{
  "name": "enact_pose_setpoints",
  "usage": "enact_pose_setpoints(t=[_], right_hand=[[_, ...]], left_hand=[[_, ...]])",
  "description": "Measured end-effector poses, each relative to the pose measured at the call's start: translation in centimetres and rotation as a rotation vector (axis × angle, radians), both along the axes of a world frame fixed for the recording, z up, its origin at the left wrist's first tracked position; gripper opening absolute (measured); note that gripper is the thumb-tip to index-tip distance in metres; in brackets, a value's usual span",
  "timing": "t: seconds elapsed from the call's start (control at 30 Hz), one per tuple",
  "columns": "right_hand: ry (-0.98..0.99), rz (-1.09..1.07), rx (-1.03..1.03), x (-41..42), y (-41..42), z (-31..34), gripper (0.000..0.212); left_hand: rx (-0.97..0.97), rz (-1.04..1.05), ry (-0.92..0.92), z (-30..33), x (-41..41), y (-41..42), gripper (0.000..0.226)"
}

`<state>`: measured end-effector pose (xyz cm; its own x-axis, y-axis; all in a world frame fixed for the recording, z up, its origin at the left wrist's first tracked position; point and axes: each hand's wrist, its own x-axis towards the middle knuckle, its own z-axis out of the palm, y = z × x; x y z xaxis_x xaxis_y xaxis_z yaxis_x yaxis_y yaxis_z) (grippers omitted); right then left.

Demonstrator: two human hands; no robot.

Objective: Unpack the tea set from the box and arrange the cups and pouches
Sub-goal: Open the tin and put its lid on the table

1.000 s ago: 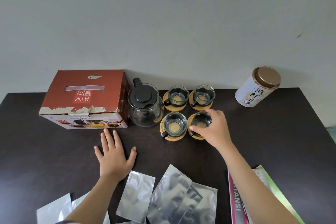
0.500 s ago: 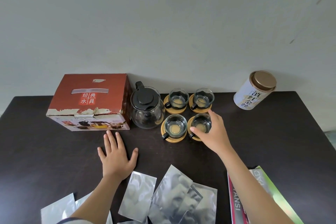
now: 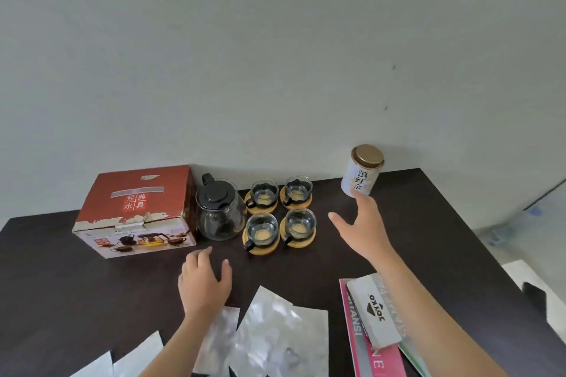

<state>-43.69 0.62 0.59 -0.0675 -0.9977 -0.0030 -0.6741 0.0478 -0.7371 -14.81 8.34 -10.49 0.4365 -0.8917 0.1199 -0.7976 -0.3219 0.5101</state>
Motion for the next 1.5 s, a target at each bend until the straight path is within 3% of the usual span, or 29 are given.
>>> enact_pose_setpoints(t=[0.1, 0.27, 0.37, 0.57, 0.77, 0.9, 1.1, 1.23, 1.33, 1.5], right_hand=[[-0.022, -0.054, -0.024, -2.8, -1.3, 1.0, 0.07], [-0.054, -0.027, -0.102, -7.1, -5.1, 1.4, 0.044], [-0.073, -0.004, -0.108, -9.6, -8.2, 1.1, 0.045], [-0.013, 0.016, -0.116, -12.7, -15.9, -0.8, 0.044], [0.105, 0.12, -0.09, -12.6, -20.1, -2.9, 0.072], [0.156, 0.128, -0.121, -12.3, -21.4, -3.9, 0.079], [-0.141, 0.039, -0.275, -13.6, -20.5, -3.4, 0.069], [-0.169, -0.055, -0.371, -16.5, -17.6, -4.1, 0.064], [-0.131, -0.115, -0.345, -18.4, -14.1, -6.7, 0.067], [-0.076, -0.112, -0.109, -18.4, -9.1, -11.3, 0.074]], left_hand=[[-0.139, -0.084, 0.038, 1.9, -5.7, -2.3, 0.041], [-0.29, -0.26, 0.114, 4.9, -15.9, -7.9, 0.051], [-0.227, -0.292, 0.217, 5.0, -21.5, -11.4, 0.056], [-0.038, -0.293, 0.322, 4.1, -28.3, -18.5, 0.089], [0.105, -0.182, 0.381, 2.8, -29.9, -23.3, 0.104], [0.092, -0.221, 0.446, 1.8, -29.6, -25.7, 0.102], [0.018, -0.295, 0.481, 1.4, -29.7, -26.4, 0.088], [0.03, -0.339, 0.474, 1.3, -29.1, -26.2, 0.088], [0.055, -0.357, 0.437, 1.4, -28.8, -26.4, 0.092], [0.076, -0.359, 0.416, 1.3, -28.6, -26.6, 0.094]])
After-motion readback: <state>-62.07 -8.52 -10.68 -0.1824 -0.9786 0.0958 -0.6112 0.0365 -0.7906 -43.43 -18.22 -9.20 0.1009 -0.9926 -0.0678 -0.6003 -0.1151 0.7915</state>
